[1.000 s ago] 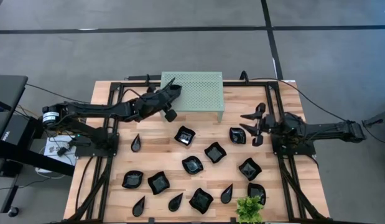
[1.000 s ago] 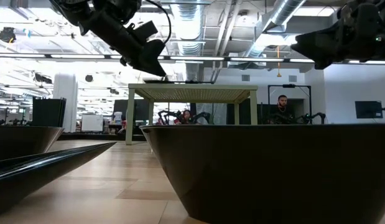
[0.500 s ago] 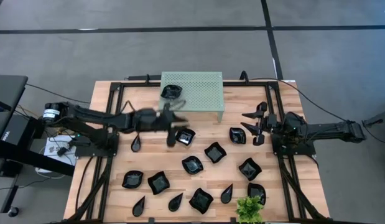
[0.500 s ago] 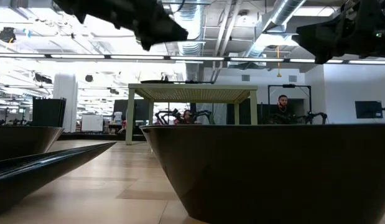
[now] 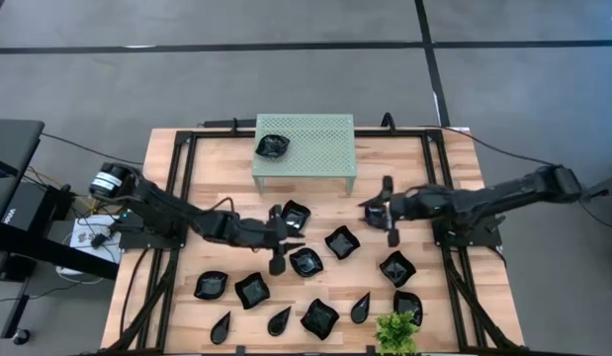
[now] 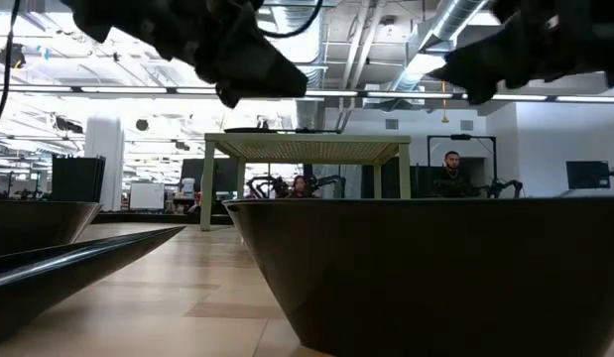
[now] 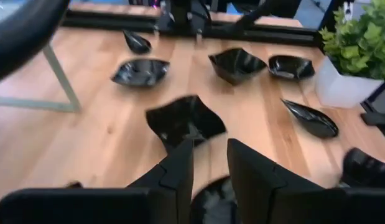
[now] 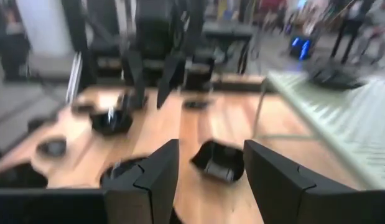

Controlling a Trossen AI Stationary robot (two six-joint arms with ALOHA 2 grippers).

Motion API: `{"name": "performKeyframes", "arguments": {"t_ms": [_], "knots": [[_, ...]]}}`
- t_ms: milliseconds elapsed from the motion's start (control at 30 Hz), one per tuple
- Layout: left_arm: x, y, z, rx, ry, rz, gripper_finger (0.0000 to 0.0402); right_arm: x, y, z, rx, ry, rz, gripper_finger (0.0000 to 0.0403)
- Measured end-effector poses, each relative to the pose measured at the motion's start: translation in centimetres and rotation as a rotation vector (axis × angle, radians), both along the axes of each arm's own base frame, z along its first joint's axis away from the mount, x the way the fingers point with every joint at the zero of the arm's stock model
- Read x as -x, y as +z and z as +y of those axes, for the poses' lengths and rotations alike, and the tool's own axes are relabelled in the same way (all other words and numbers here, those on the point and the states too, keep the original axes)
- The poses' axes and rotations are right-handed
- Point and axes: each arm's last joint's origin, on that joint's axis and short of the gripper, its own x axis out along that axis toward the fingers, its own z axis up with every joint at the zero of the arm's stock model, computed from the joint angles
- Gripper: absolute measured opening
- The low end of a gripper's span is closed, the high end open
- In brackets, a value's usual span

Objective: Pick & Place Mini shaped plates
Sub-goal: Stack the leaf-shaped plate on top of the other leaf-shaped plate on the shelf

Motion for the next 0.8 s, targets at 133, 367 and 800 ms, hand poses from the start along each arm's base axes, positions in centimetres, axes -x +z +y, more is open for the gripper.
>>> {"name": "performKeyframes", "arguments": {"t_ms": [133,367,800], "knots": [[0.0,-1.2,-1.4,0.014,-0.07,0.041,0.0099,-2.3,0.2,1.1,0.02,0.049,0.096,0.0175],[-0.3,-5.4,-3.4,-0.026,-0.189,0.162,0.0106,-5.8,-0.2,1.9,0.05,0.063,0.226,0.0175],[-0.6,-10.0,-4.0,-0.135,-0.298,0.284,0.017,-9.3,-1.3,0.4,0.047,0.002,0.349,0.0175]]}}
